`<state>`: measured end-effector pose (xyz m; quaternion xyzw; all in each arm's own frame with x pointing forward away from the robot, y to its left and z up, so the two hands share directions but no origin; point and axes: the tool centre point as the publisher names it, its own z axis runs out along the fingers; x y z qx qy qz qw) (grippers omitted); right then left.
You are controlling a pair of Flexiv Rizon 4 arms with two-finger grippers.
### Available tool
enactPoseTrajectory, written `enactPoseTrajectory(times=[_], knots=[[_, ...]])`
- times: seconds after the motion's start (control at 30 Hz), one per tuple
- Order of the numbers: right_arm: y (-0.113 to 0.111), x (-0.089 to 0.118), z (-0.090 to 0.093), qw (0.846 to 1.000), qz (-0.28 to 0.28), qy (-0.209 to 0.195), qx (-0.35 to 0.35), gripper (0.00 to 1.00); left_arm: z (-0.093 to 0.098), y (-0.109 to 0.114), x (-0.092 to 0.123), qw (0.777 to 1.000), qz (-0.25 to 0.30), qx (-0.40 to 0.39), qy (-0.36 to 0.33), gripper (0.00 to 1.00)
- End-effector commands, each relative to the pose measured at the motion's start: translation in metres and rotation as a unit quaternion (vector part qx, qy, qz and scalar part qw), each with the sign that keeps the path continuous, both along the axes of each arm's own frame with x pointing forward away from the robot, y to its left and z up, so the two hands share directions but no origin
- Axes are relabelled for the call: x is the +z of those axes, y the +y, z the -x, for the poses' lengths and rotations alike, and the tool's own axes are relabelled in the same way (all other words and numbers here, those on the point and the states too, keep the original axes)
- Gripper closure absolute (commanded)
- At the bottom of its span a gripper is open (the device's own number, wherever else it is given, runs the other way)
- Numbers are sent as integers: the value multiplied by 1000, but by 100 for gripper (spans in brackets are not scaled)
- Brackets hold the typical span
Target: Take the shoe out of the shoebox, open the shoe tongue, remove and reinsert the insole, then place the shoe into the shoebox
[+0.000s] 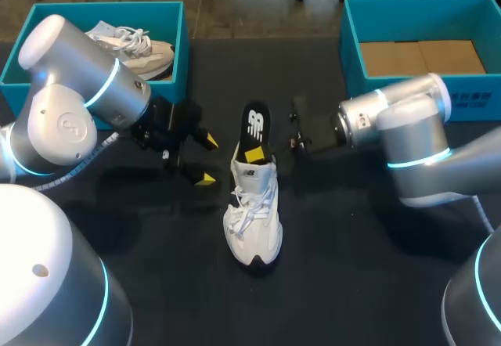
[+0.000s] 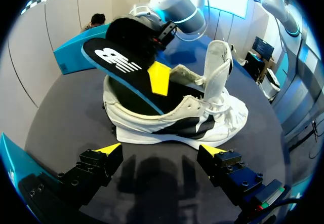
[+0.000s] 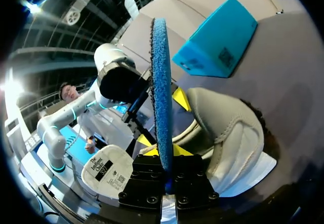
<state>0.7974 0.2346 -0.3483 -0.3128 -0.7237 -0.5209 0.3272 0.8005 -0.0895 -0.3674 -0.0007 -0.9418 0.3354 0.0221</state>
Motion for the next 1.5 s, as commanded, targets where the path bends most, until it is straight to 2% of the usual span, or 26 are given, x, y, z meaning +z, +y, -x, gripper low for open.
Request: enactPoseTrajectory(times=[0.03, 0.2, 0.27, 0.37, 0.93, 1.0, 1.07, 1.1, 1.27, 1.5], knots=[[5, -3, 9, 1000, 2, 2, -8, 100, 0, -2, 0, 1000, -3, -1, 0, 0], [4, -1, 9, 1000, 9, 5, -5, 100, 3, -2, -1, 1000, -4, -3, 1, 0], [3, 3, 6, 1000, 16, -1, -3, 83, 4, -1, 0, 1000, -4, -3, 1, 0], [2, 7, 1, 1000, 26, -4, -2, 75, 4, 0, 0, 1000, -4, -1, 0, 0], [-11, 22, -24, 998, 48, -37, 5, 84, 4, 9, 4, 1000, -4, 5, -4, 0], [-12, 22, -26, 998, 49, -38, 4, 87, 4, 8, 5, 1000, -3, 4, -4, 0], [-11, 20, -29, 998, 48, -37, 10, 100, 4, 7, 5, 1000, -2, 4, -5, 0], [-11, 20, -30, 998, 48, -35, 12, 100, 4, 6, 5, 1000, -2, 3, -6, 0], [-7, 12, -26, 999, 37, -20, 23, 100, 3, 4, 8, 1000, -3, -3, -9, 0], [-3, 2, -9, 999, 29, 8, 26, 100, 1, 1, 17, 1000, -3, -2, -18, 0]])
